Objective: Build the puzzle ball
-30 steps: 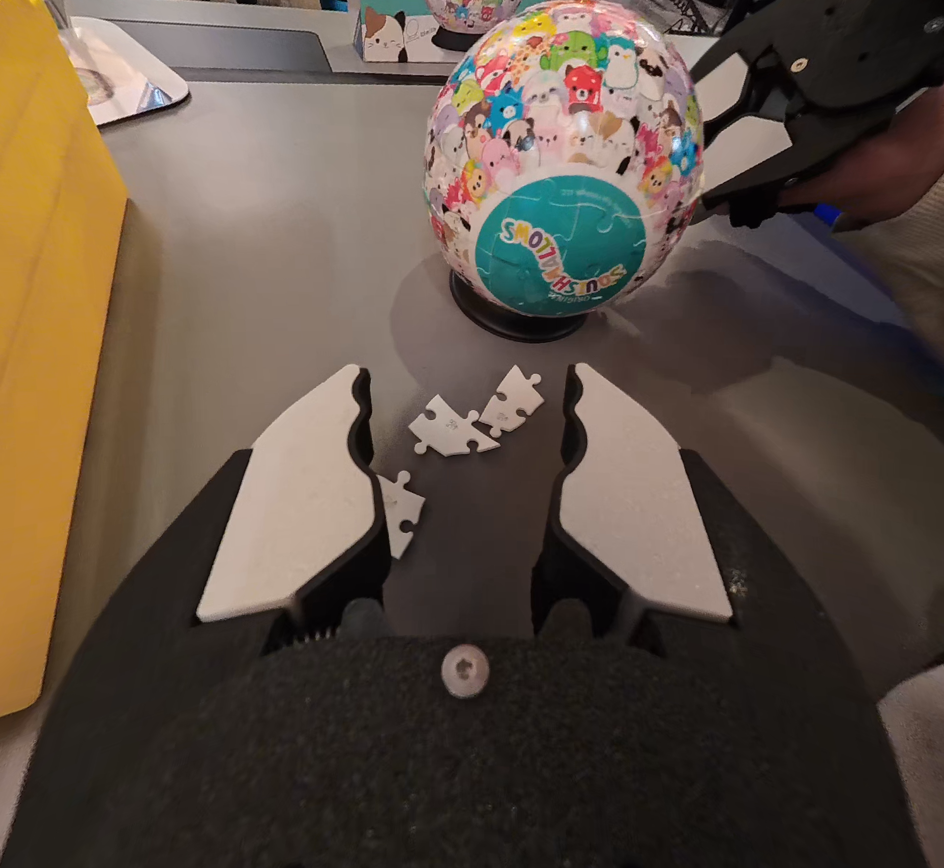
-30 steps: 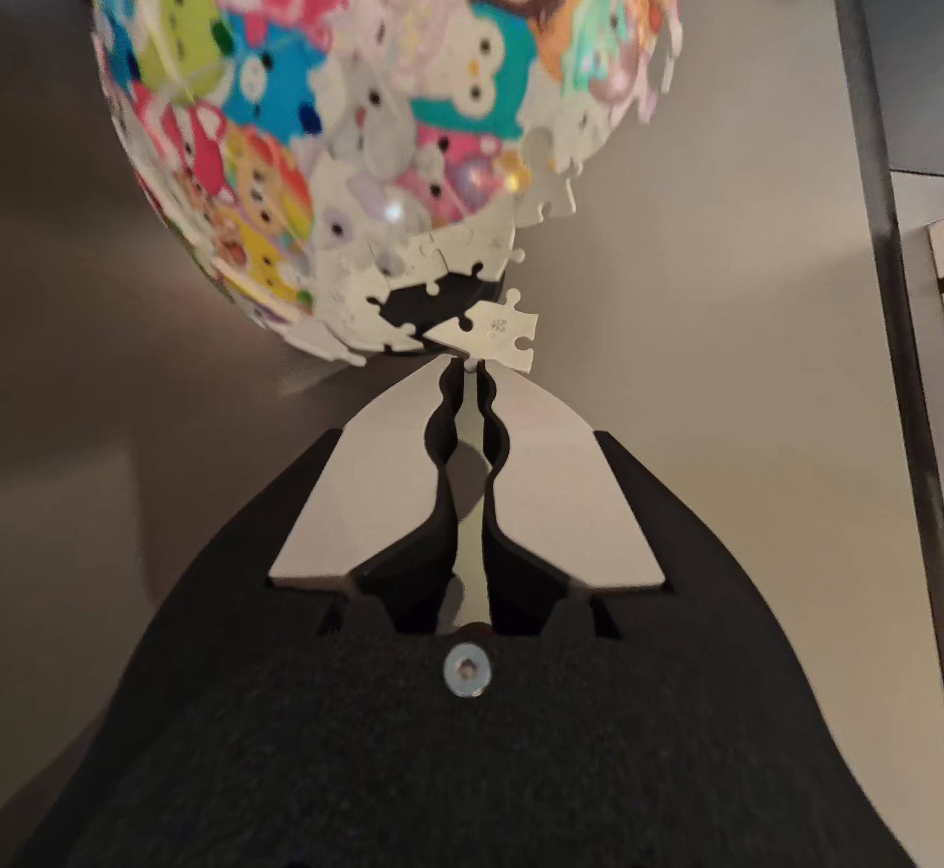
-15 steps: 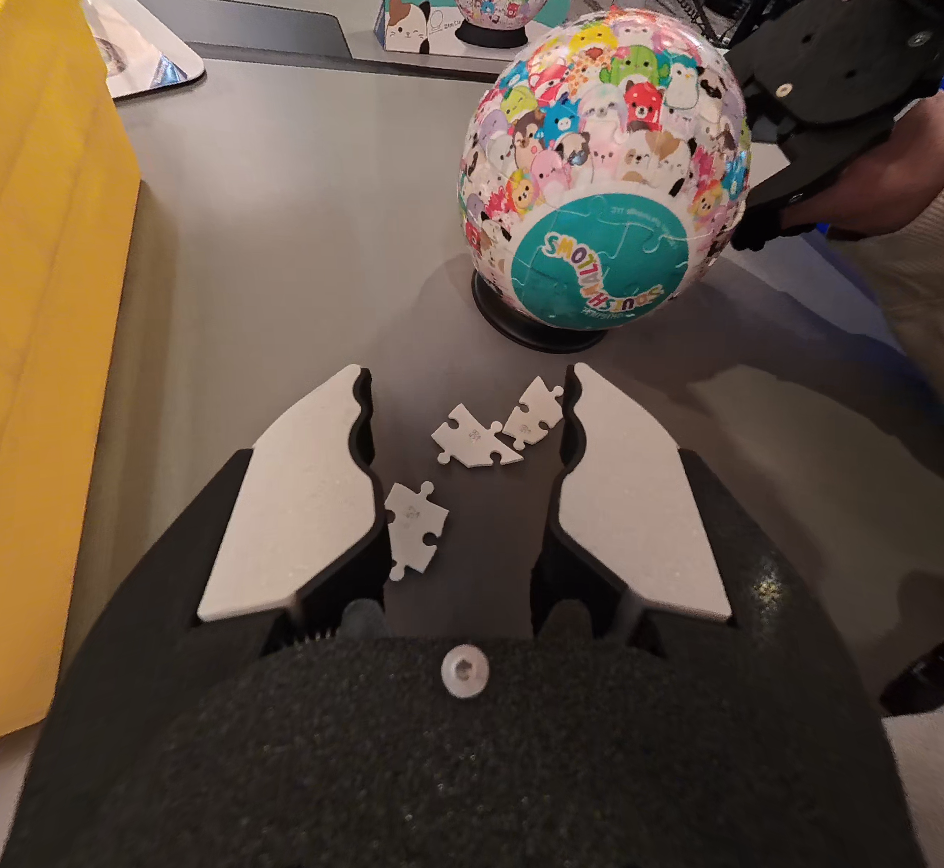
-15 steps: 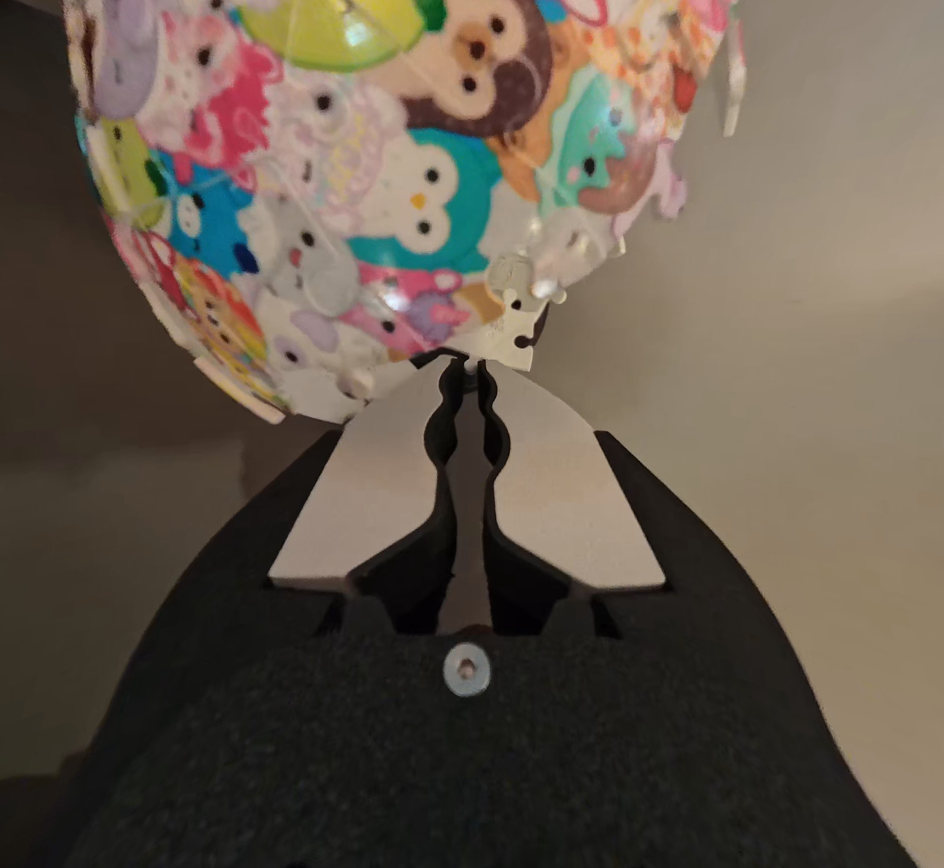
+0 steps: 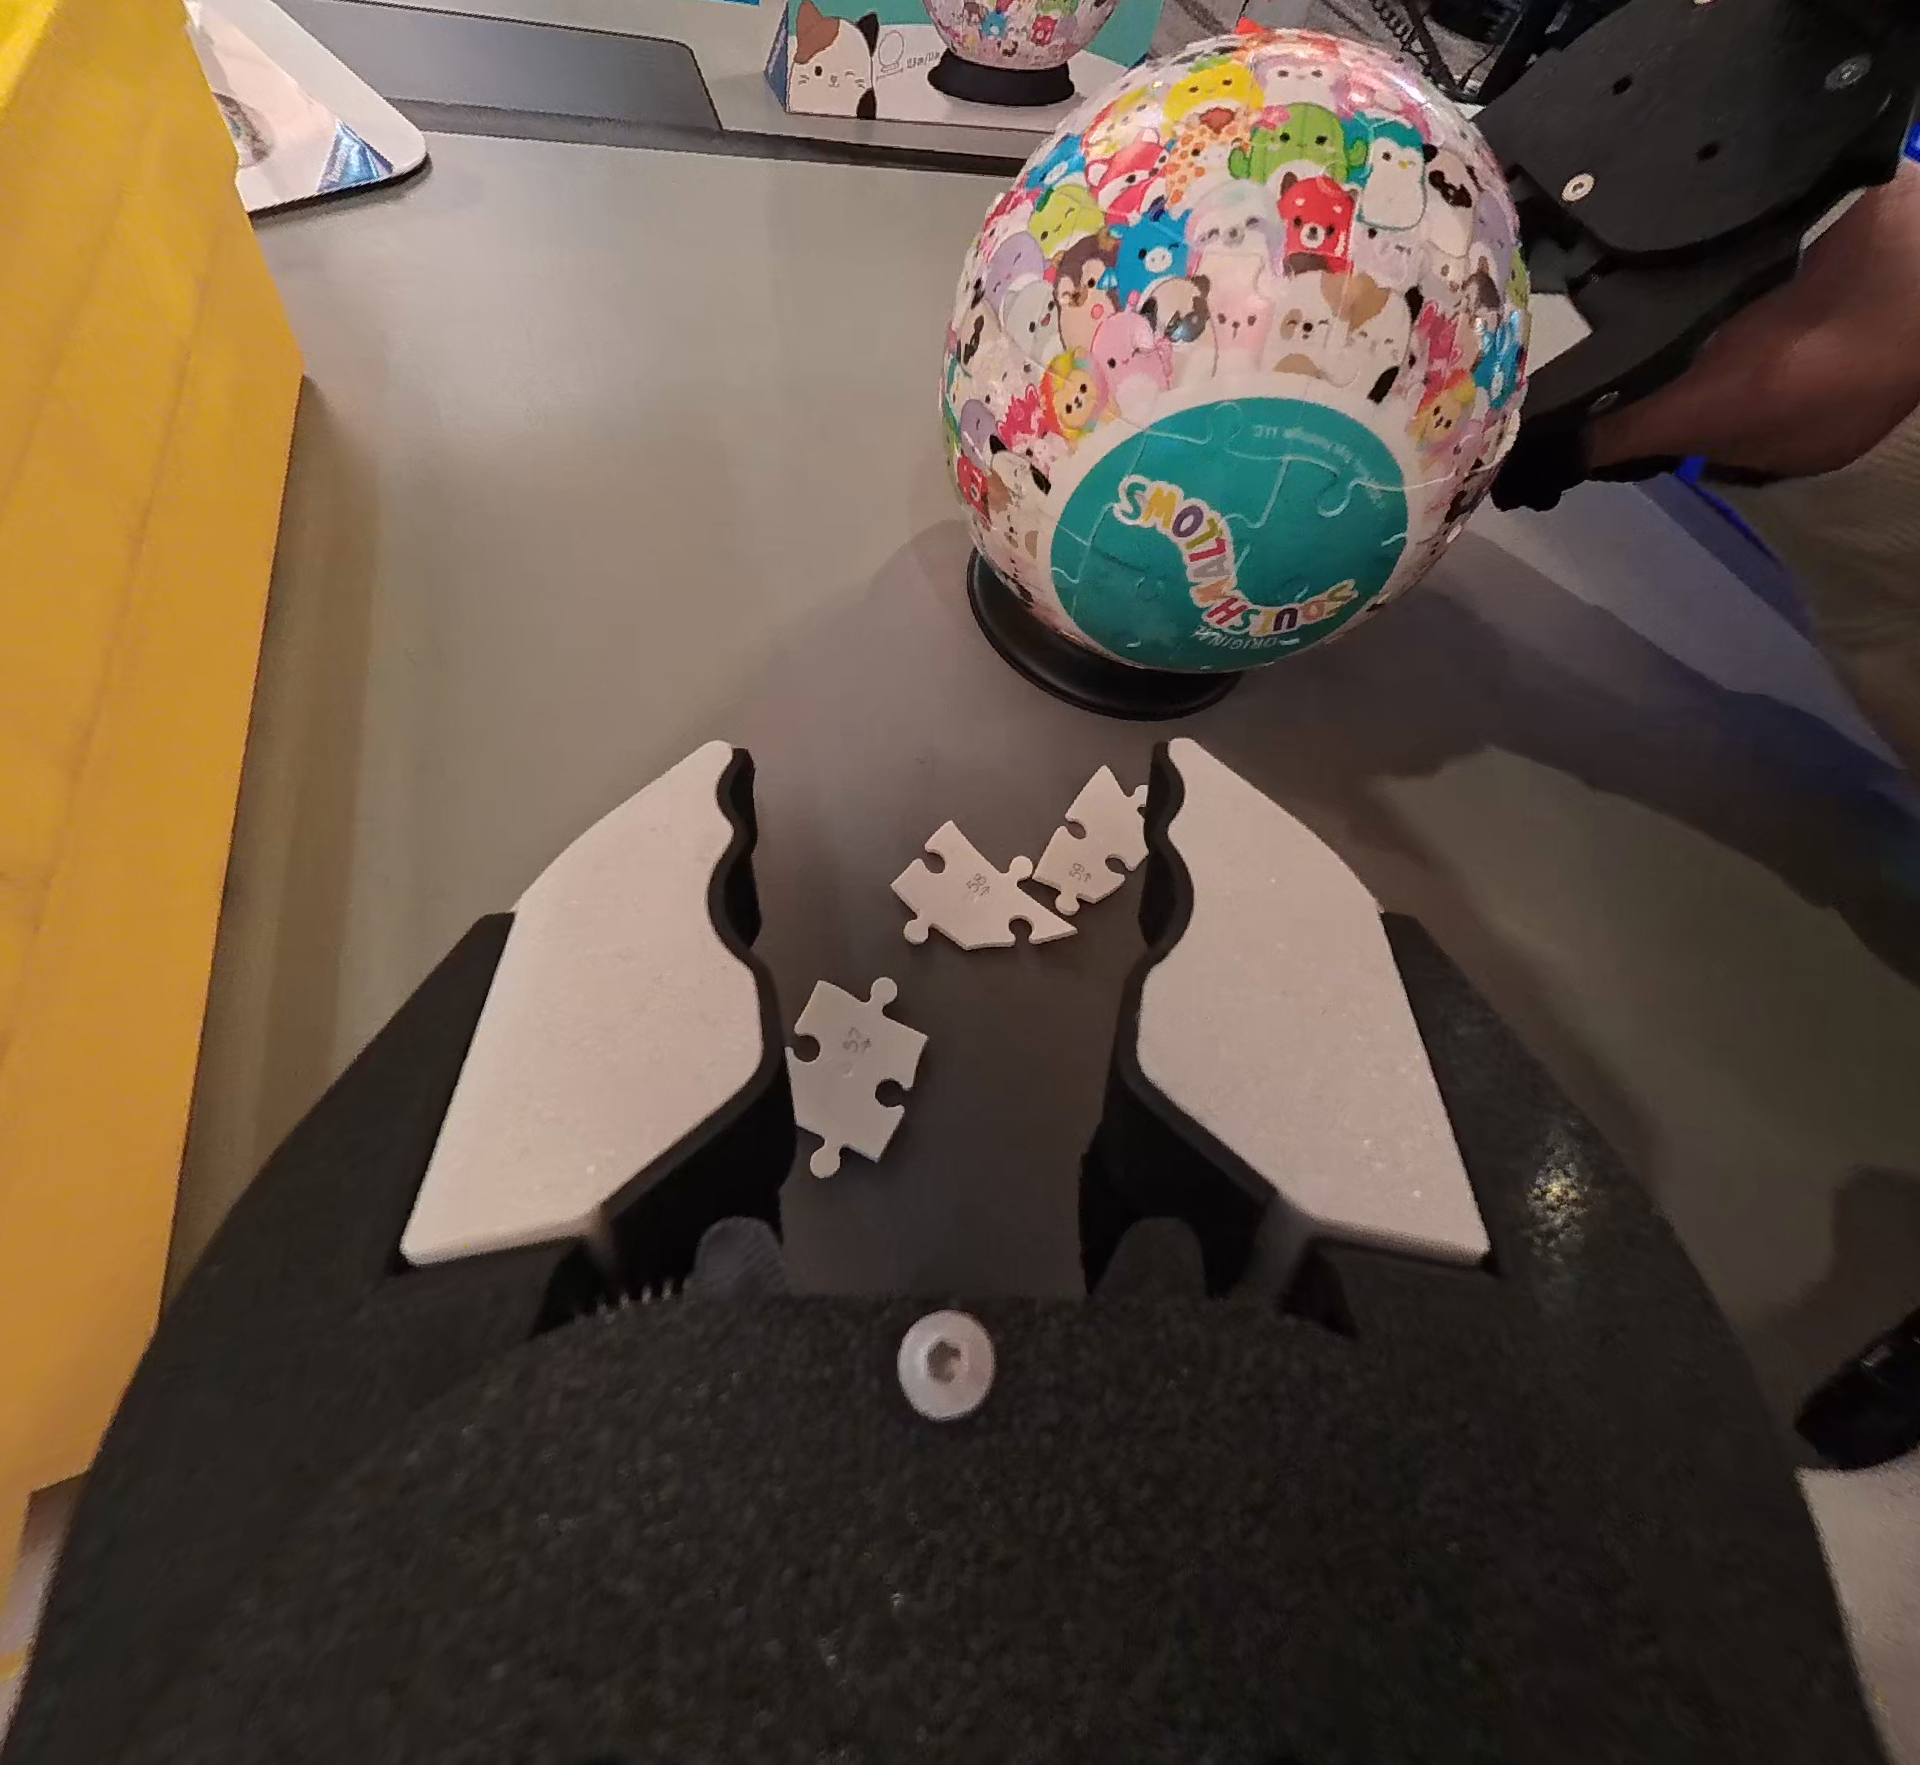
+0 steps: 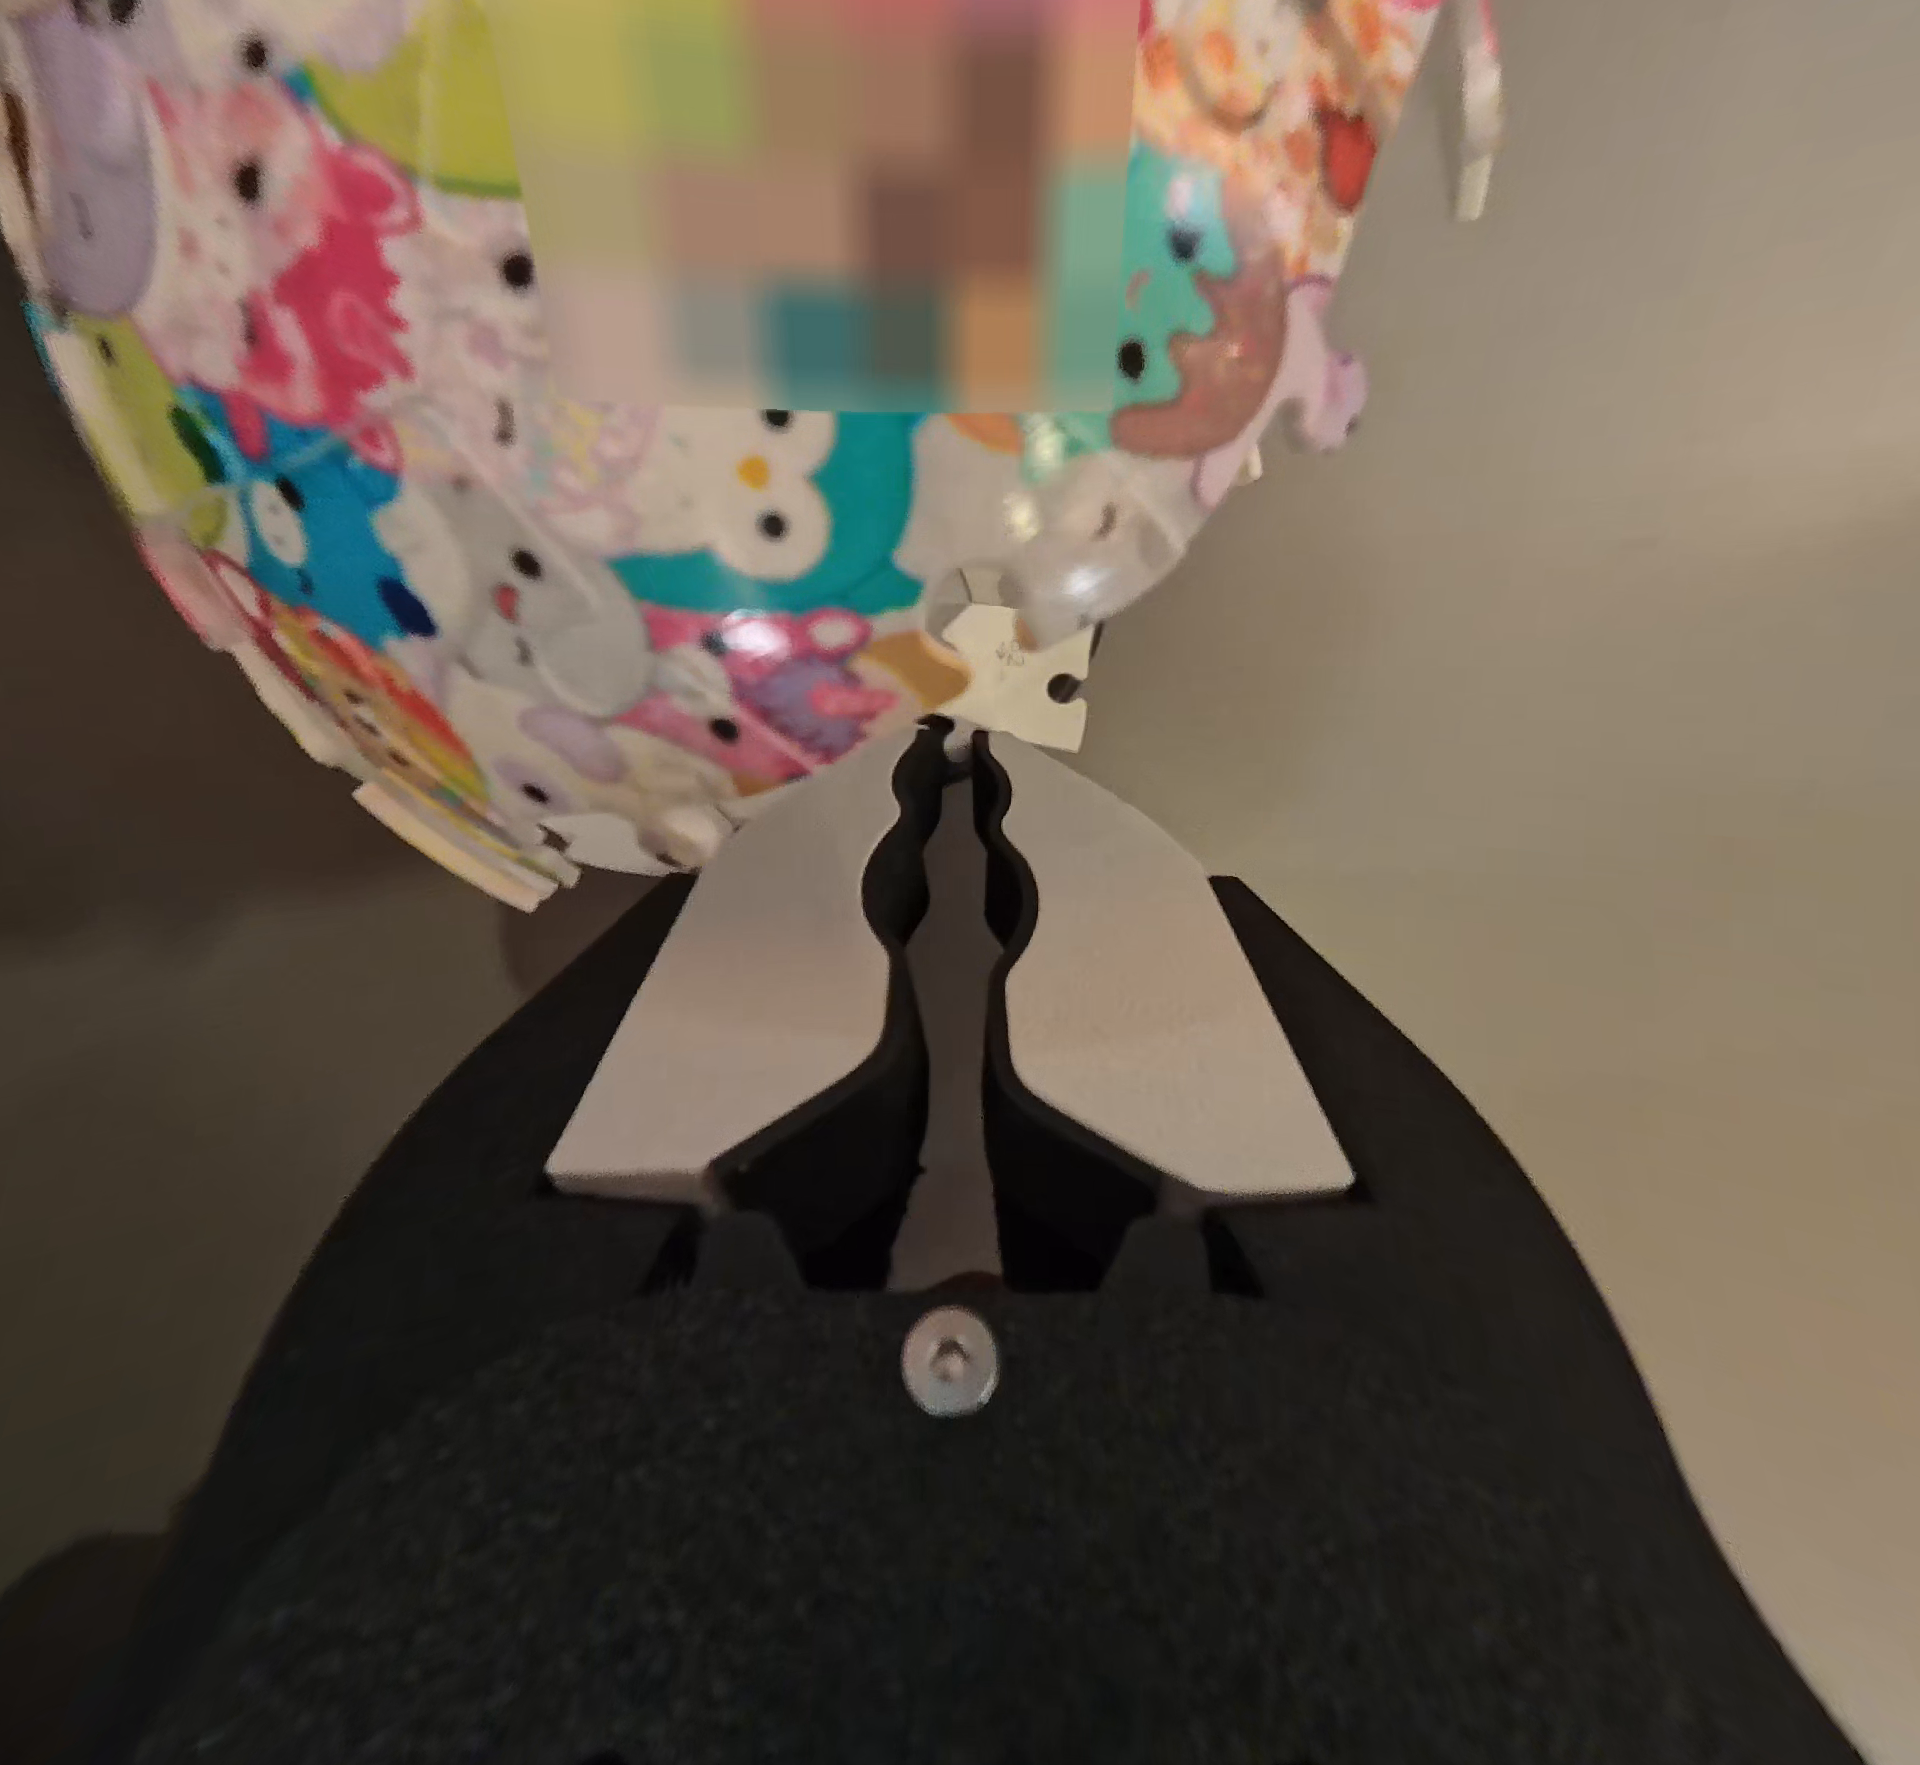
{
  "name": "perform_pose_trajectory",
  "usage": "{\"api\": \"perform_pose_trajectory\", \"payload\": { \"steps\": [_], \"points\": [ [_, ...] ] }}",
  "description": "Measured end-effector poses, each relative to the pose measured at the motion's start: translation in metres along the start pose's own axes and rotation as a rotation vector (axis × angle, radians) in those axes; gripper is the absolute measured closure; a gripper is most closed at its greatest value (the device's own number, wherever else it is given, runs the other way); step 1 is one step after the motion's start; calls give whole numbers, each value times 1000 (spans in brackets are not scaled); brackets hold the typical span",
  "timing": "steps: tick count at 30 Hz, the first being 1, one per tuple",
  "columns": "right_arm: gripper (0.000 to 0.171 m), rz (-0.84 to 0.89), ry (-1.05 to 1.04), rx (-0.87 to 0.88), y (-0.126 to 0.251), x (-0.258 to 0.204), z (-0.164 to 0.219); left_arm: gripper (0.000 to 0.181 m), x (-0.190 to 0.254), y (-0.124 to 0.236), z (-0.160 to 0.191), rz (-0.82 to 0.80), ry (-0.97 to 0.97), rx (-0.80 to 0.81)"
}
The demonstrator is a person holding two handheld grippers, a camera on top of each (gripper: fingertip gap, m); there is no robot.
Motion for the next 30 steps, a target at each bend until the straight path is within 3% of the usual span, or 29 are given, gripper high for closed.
{"api": "perform_pose_trajectory", "payload": {
  "steps": [12, 16, 21, 25, 27, 30],
  "points": [
    [163, -16, -16, 39, 1, -1, 0, 109, -2, 1, 0, -6, 2, -2],
    [160, -7, -76, 220, 11, 11, 10, 110, -3, 1, 0, -8, 2, -5],
    [157, -224, -90, 483, 8, 26, 24, 110, -2, 2, -1, -2, -9, -8],
    [164, -235, -5, 512, 14, 36, 21, 110, -2, 1, -5, 11, 6, 0],
    [163, -251, -19, 437, 15, 43, 18, 110, 0, 0, -7, 25, 9, 2],
    [149, -267, -76, 341, 9, 47, 11, 110, 3, -2, -10, 41, -5, 5]
  ]
}}
Point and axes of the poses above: each gripper's, where its closed fingertips meet, y back along the fingers, z out of its underside, x = y × z across the jaws, the point moved 9 cm from there along y, back along the fingers, and after that the axes turned 13 degrees about -z, right-handed, at the moved point
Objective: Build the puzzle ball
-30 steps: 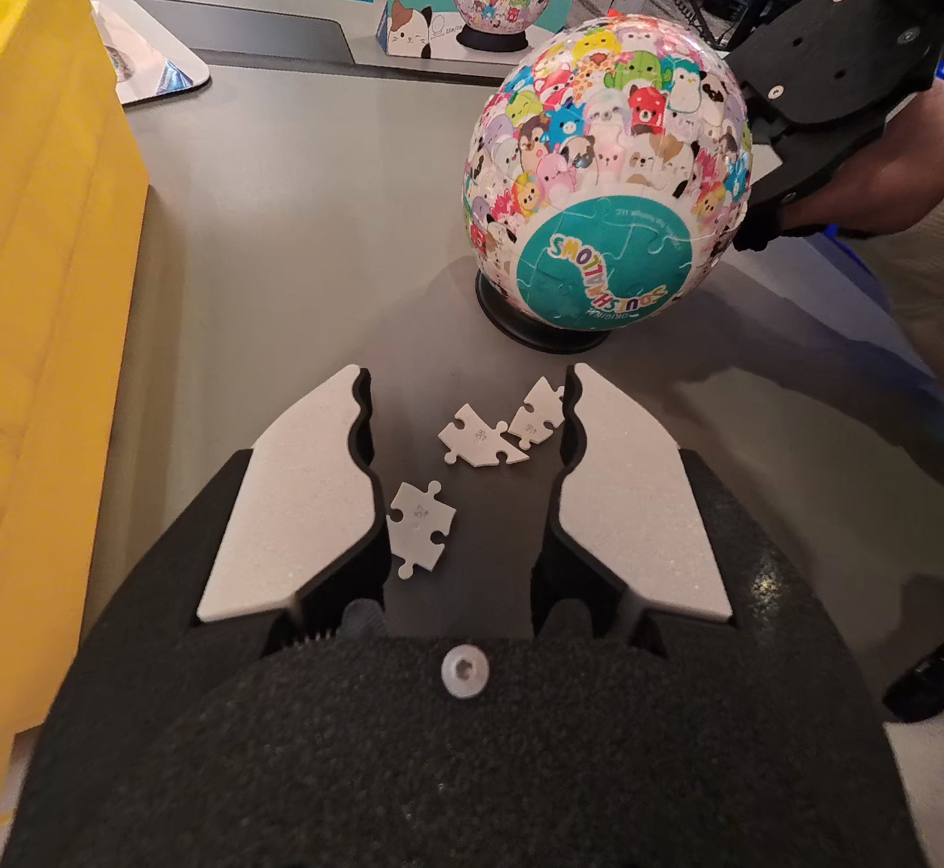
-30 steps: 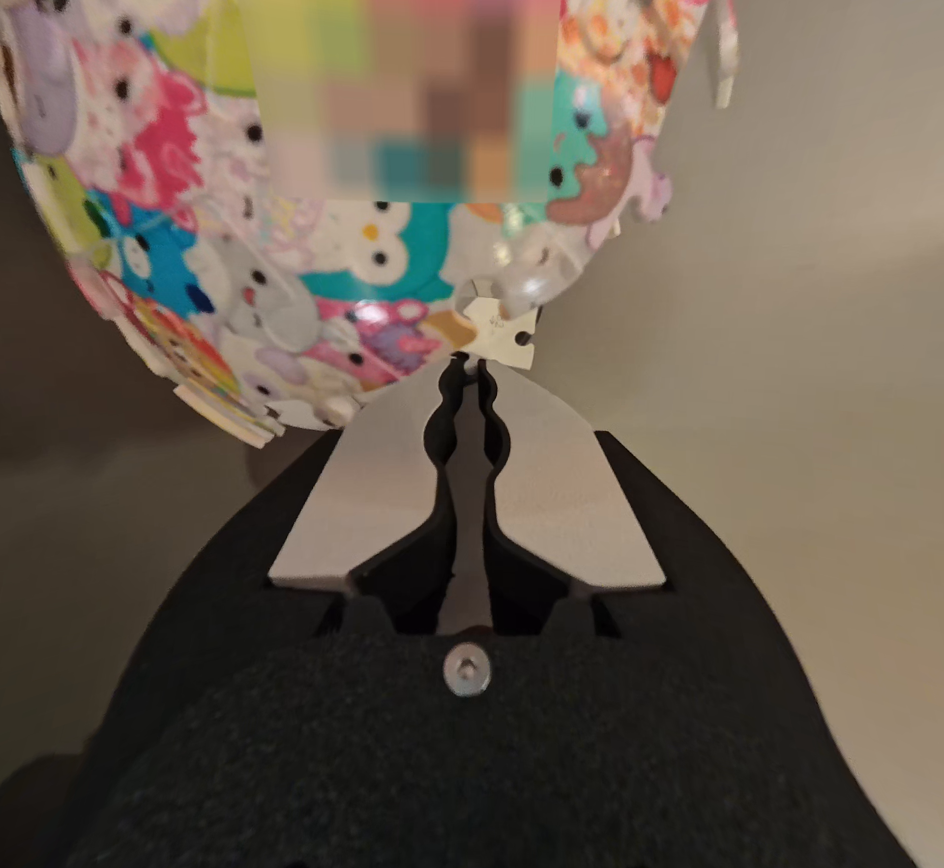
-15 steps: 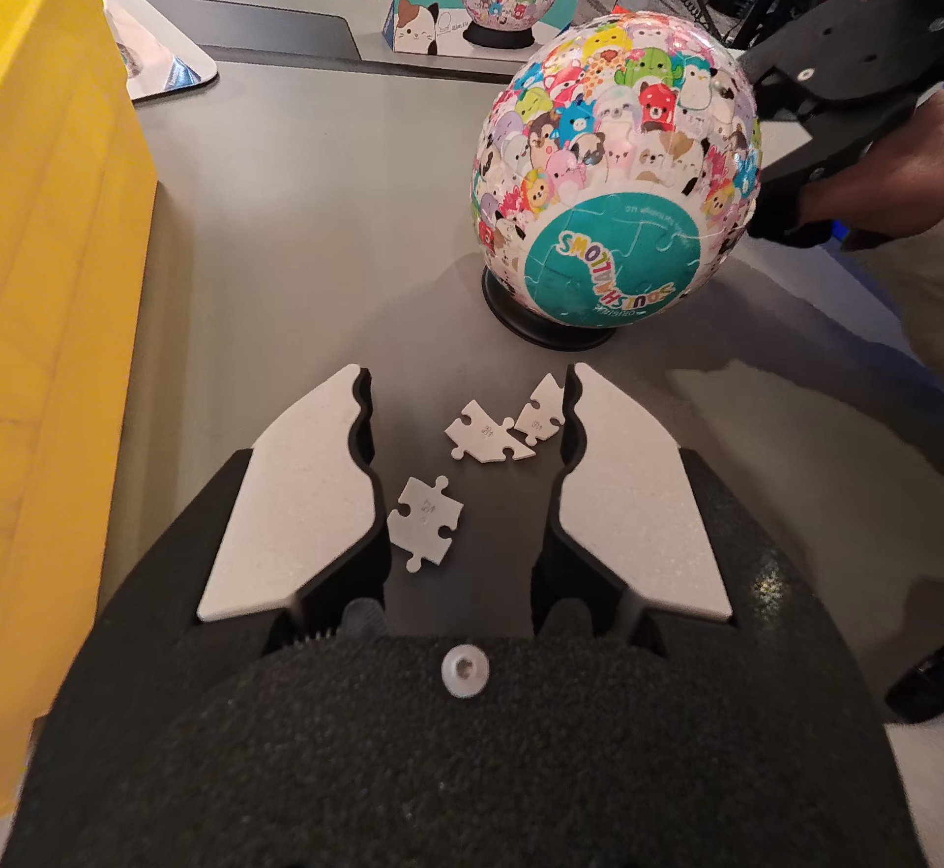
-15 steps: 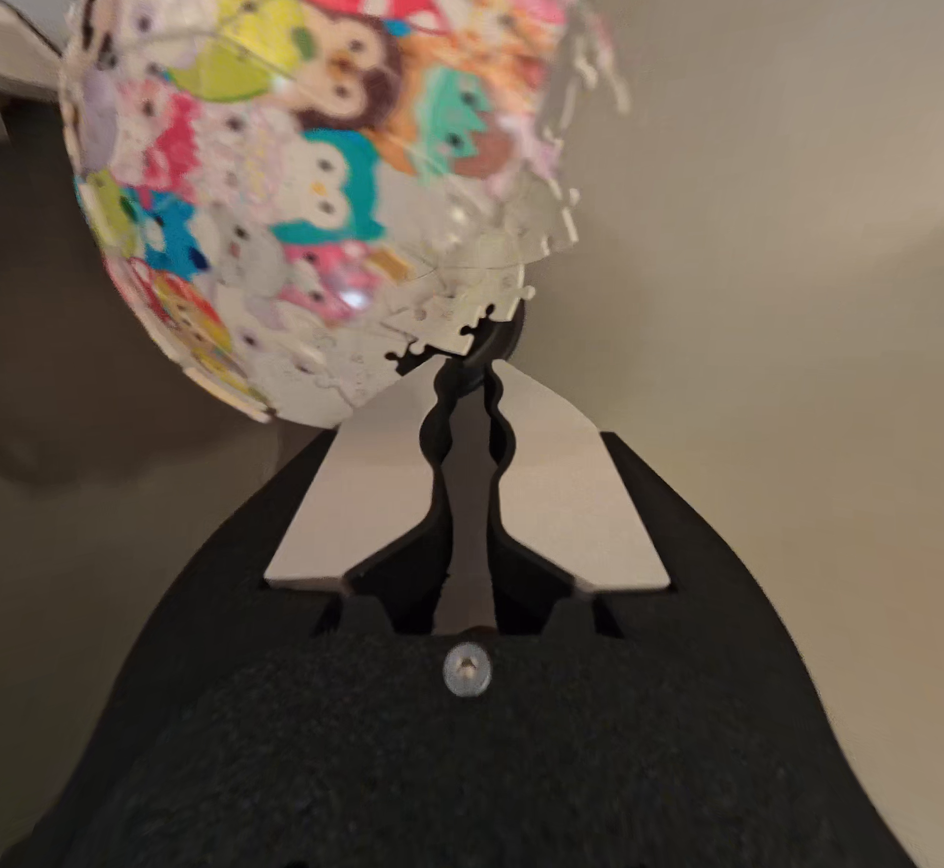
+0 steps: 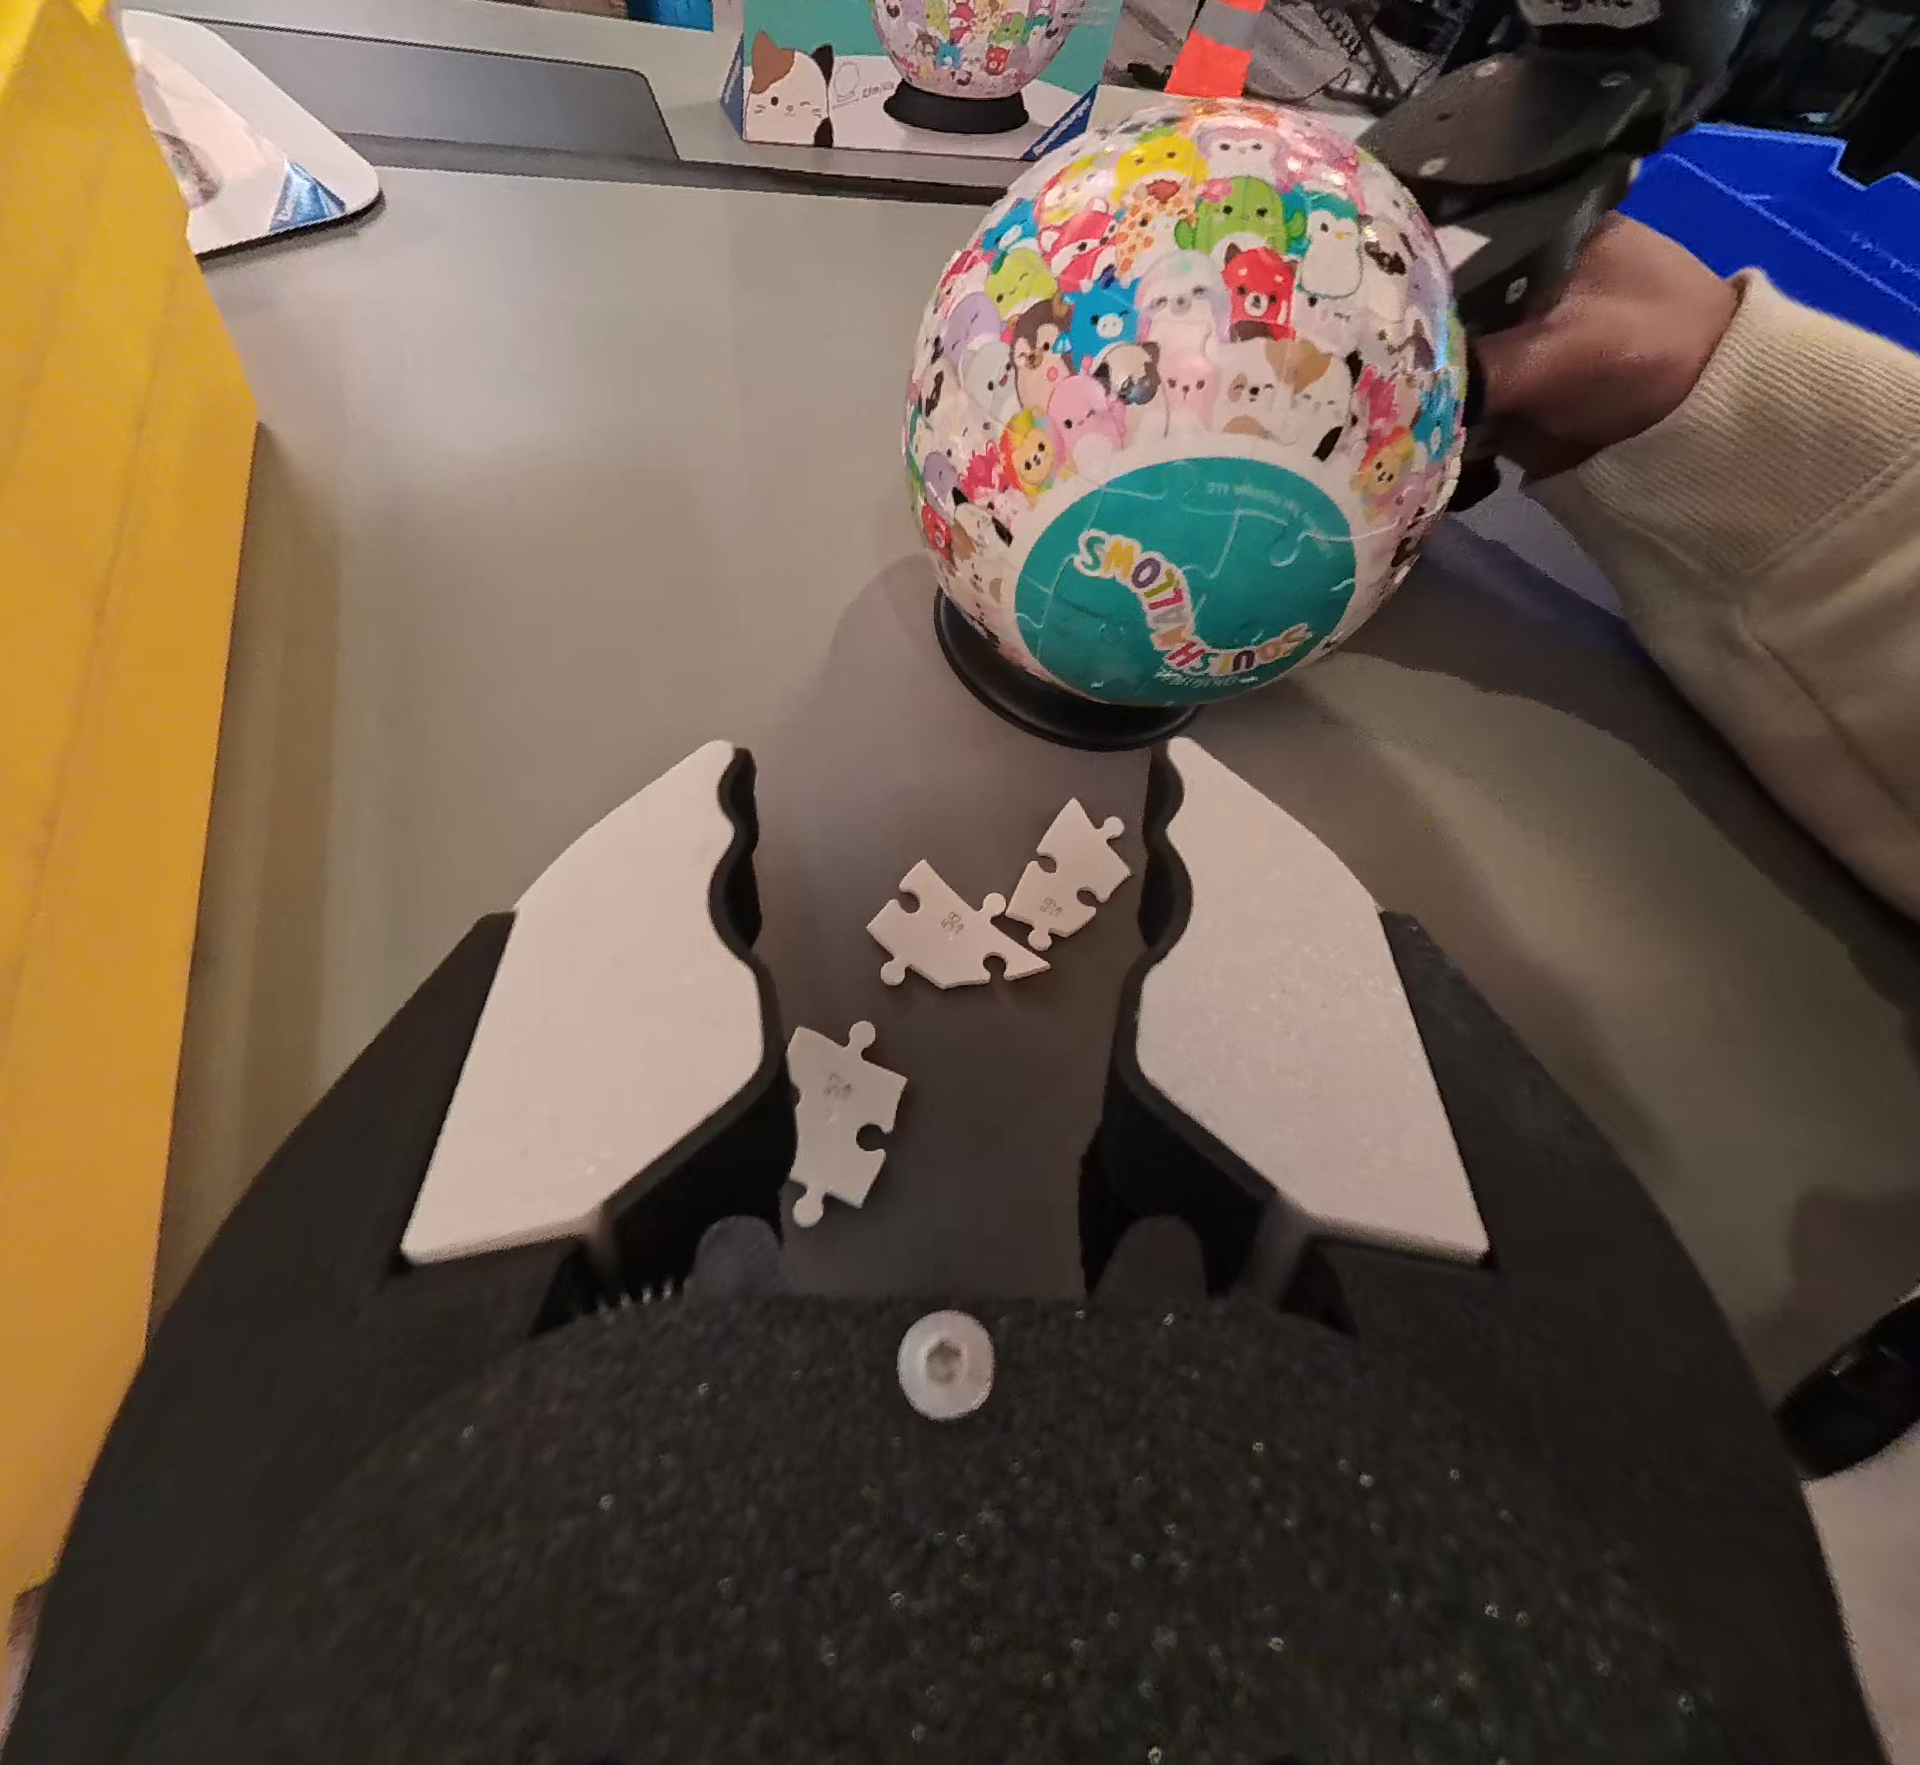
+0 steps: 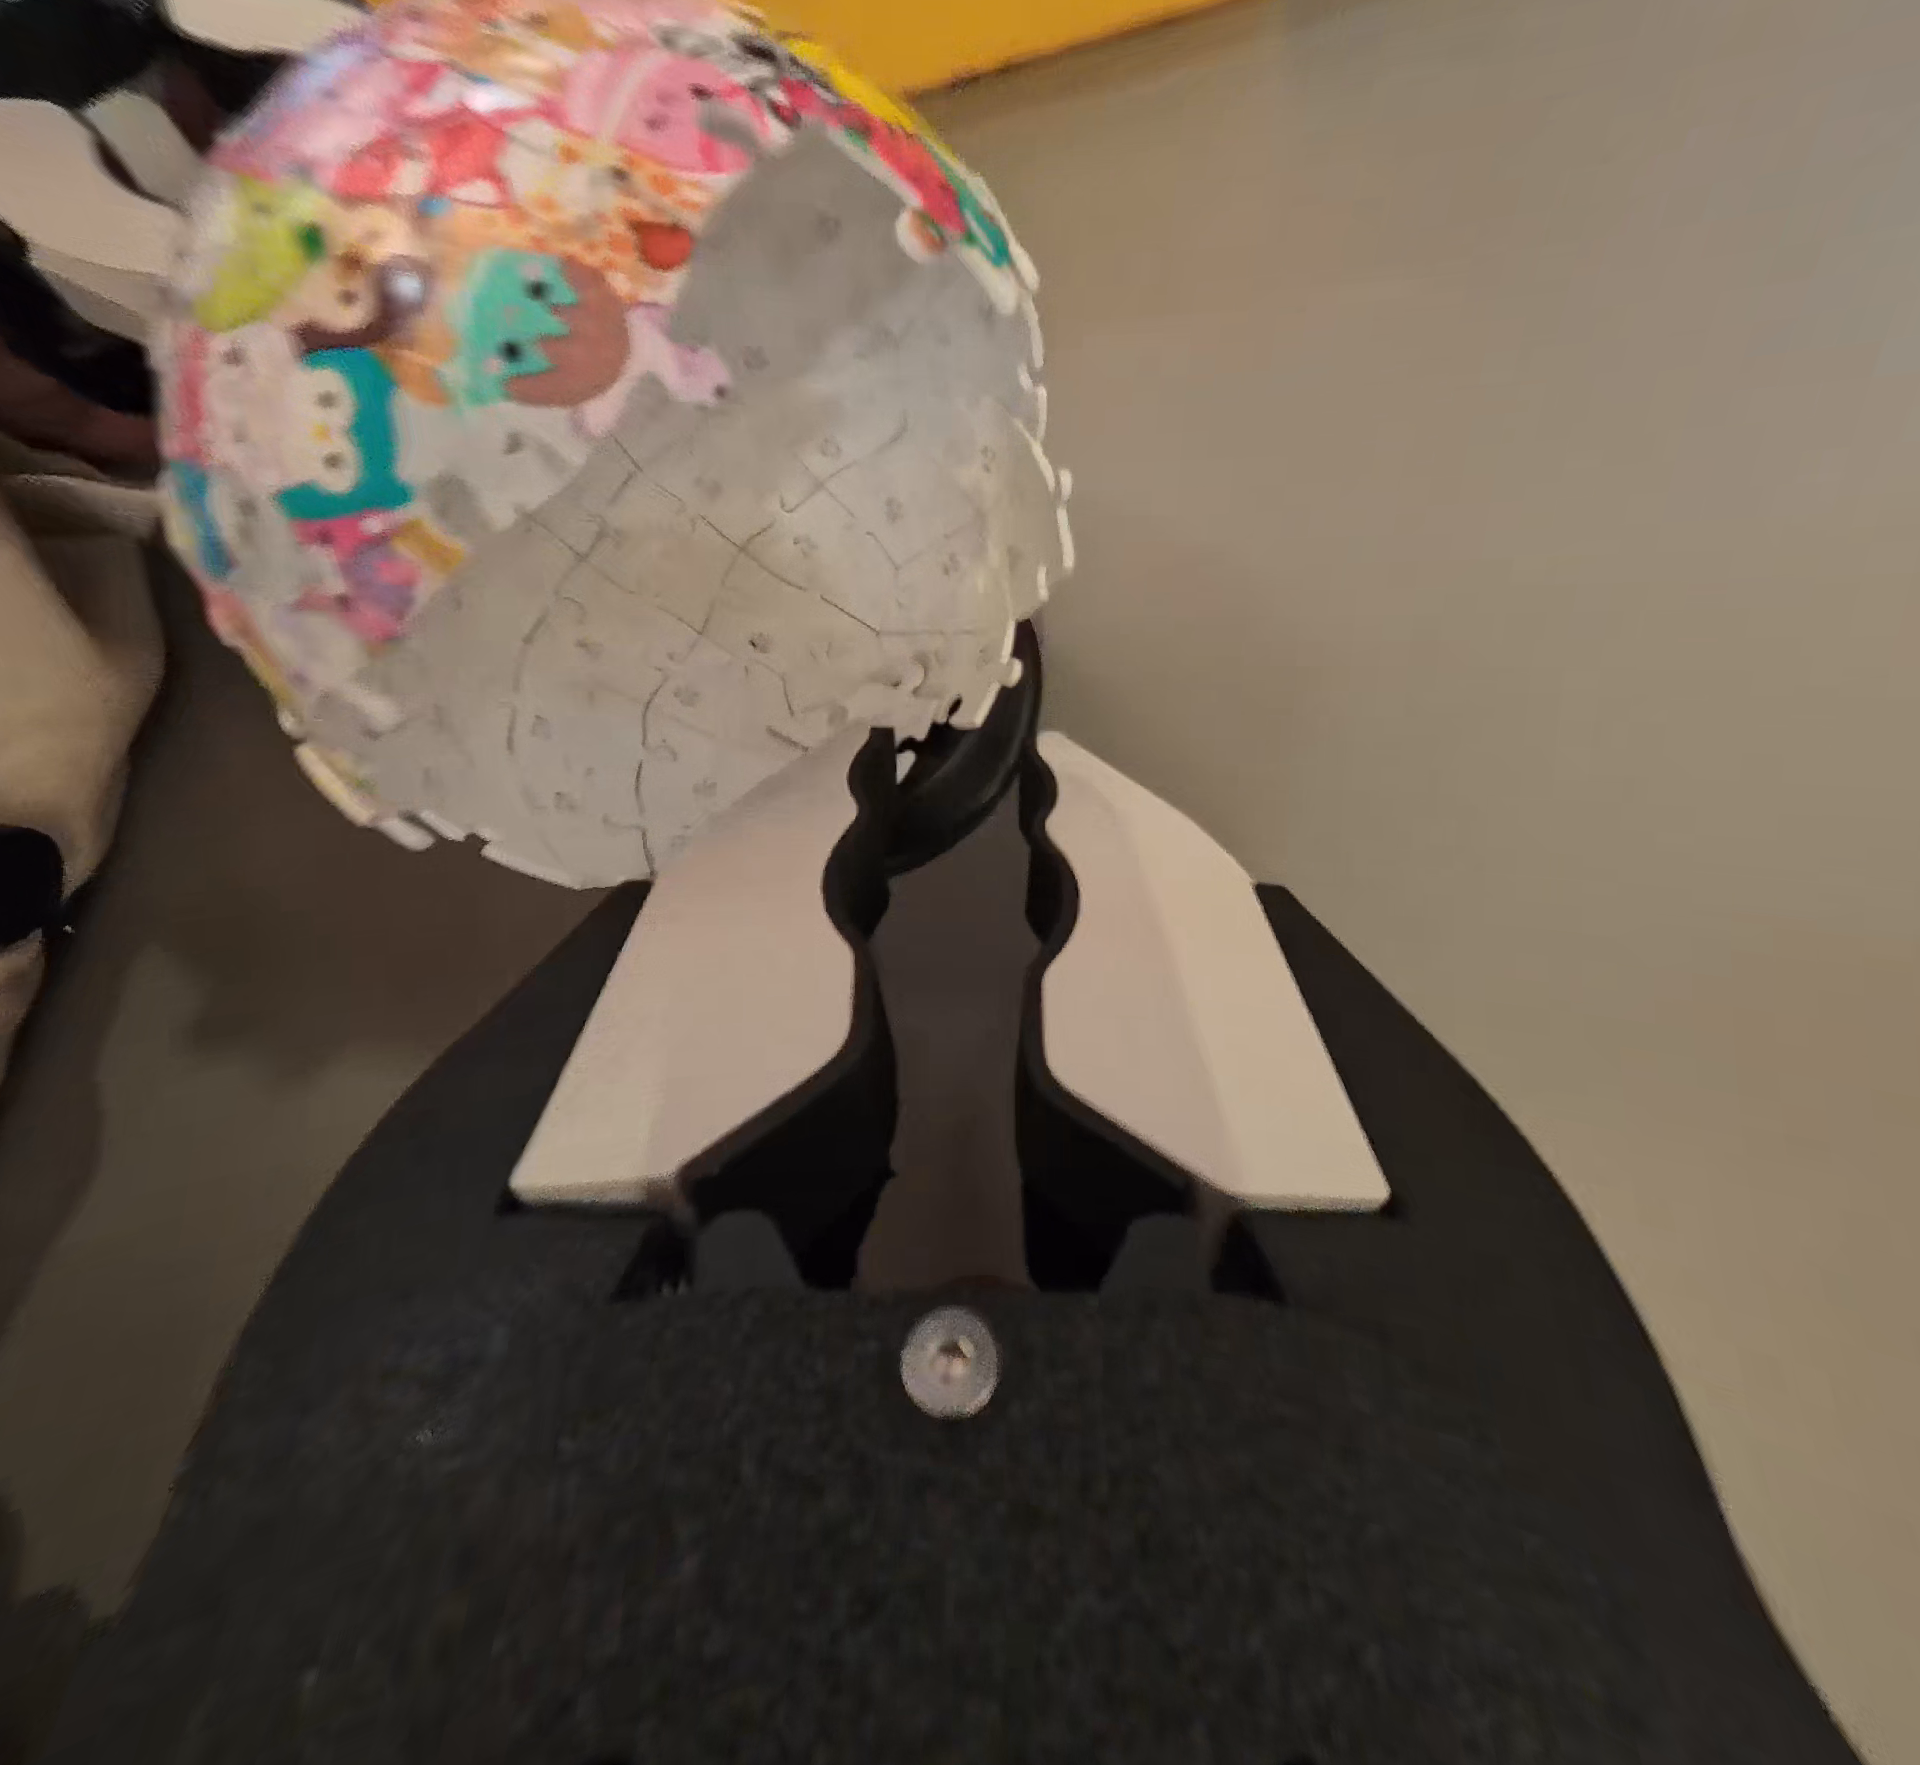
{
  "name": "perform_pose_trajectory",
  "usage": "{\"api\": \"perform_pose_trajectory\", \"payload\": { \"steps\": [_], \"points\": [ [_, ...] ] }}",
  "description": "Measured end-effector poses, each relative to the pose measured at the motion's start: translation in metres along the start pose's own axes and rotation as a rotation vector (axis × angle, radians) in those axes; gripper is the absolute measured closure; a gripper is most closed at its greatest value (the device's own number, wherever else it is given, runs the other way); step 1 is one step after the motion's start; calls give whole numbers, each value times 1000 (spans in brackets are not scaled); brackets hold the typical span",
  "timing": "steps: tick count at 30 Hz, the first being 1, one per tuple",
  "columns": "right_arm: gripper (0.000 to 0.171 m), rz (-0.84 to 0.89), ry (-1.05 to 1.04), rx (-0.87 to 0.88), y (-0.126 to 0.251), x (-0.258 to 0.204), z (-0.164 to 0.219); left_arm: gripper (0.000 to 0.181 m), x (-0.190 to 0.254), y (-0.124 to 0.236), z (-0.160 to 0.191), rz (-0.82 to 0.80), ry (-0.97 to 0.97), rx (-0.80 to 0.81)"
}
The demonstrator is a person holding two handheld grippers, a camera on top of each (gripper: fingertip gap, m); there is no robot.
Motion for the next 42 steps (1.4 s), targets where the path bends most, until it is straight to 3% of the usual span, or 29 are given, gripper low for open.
{"api": "perform_pose_trajectory", "payload": {
  "steps": [4, 14, 22, 29, 42],
  "points": [
    [128, 38, -43, -99, -15, 2, 3, 110, 1, -1, -2, 6, -1, 0],
    [129, 119, 30, -208, -33, 2, -2, 110, 0, 3, -3, 4, 3, 4],
    [147, 79, 3, -209, -28, 1, -1, 110, 0, 9, -5, -4, -4, 8],
    [148, 24, -14, -138, -16, -7, -6, 111, 2, 9, -6, -2, -9, 13],
    [157, 45, -58, -248, -25, -5, 1, 111, 2, 9, -6, 8, -6, 8]
  ]
}}
Point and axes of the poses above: each gripper's, where its closed fingertips meet, y back along the fingers, z out of its underside, x = y × z across the jaws, the point moved 9 cm from there along y, back along the fingers, and after that the axes turned 13 degrees about -z, right-handed, at the moved point
